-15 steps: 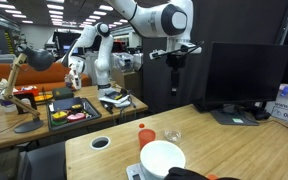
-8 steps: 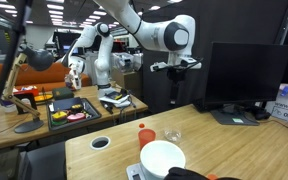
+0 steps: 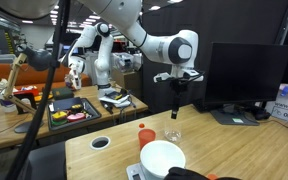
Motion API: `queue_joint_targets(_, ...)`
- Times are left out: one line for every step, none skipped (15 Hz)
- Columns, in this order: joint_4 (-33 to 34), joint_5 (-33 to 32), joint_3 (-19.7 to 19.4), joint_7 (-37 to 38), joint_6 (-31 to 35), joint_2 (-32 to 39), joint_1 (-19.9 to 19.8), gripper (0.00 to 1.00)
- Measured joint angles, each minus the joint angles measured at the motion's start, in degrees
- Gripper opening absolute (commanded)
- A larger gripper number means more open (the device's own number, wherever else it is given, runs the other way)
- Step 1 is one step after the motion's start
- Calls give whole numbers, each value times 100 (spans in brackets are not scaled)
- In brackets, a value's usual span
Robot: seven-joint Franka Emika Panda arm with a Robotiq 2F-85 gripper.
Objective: Move the glass cup towards you
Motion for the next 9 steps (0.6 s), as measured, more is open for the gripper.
queue_joint_targets(56,-1,0,1,-56,76,0,100)
queue_joint_targets(124,-1,-2,2,-112,152,-2,98)
queue_joint_targets(175,-1,-6,4,-155,218,-4,100)
queue_joint_targets(237,-1,-11,5,-209,276,-7,100)
queue_joint_targets(289,-1,-19,7,-282,328,-11,100)
queue_joint_targets(334,-1,-24,7,-348,368,-15,100)
queue_joint_targets(391,-1,-27,7,-407,412,-20,100)
queue_joint_targets(446,-1,-27,7,-473,459,-25,100)
queue_joint_targets(498,-1,-27,7,-539,502,-29,99)
